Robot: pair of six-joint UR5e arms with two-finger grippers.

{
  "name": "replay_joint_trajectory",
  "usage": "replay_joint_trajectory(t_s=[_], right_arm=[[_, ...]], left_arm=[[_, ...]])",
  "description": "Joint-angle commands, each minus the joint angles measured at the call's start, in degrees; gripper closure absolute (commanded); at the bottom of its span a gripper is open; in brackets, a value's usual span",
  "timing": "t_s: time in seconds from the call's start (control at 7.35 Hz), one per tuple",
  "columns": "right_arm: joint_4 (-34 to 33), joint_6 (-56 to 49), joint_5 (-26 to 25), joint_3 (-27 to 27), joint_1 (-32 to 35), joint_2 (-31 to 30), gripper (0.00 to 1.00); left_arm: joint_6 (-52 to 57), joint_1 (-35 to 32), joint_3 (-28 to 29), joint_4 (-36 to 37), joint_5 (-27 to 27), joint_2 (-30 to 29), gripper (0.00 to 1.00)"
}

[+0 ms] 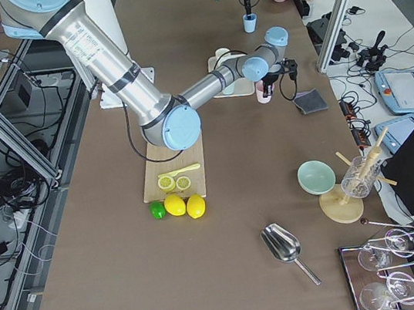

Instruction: Place all cups on tray

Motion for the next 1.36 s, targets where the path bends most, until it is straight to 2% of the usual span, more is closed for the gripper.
replay_joint_trajectory(t_s=[0.0,0.27,0.41,0.54,0.68,0.82,0.95,1.09,1.22], right_arm=[[0.1,4.3,-0.1,1.1,-3.3,2.0,1.0],[0.2,6.1,-0.6,1.1,-6.4,3.3,1.0],[0.3,7.2,-2.2,1.1,-8.1,3.7,1.0],[1.9,7.9,-2.7,0.9,-9.2,3.6,1.0],[3.1,9.4,-2.8,0.6,-9.8,3.6,1.0],[3.4,9.9,-2.8,0.6,-9.8,3.6,0.01],[3.5,9.7,-2.9,1.0,-9.6,3.4,0.0],[3.5,8.9,-2.8,1.1,-8.5,3.4,0.0],[3.1,8.9,-1.8,2.3,-6.7,2.9,0.0]], left_arm=[[-1.5,0.8,-1.4,0.5,-0.1,-1.5,1.0],[-10.9,3.1,-5.5,4.7,-4.1,-7.2,1.0],[-15.7,6.9,-6.5,4.8,-3.7,-8.8,1.0],[-19.2,9.9,-6.6,4.6,-2.8,-10.1,1.0],[-21.5,14.3,-6.7,4.3,3.2,-11.1,1.0],[-23.7,15.9,-6.6,4.3,4.0,-12.9,1.0],[-25.2,16.8,-6.6,4.2,4.1,-13.2,0.97],[-25.0,17.1,-6.5,4.2,4.1,-13.1,0.02],[-24.4,16.8,-6.7,4.2,4.0,-12.9,0.01]])
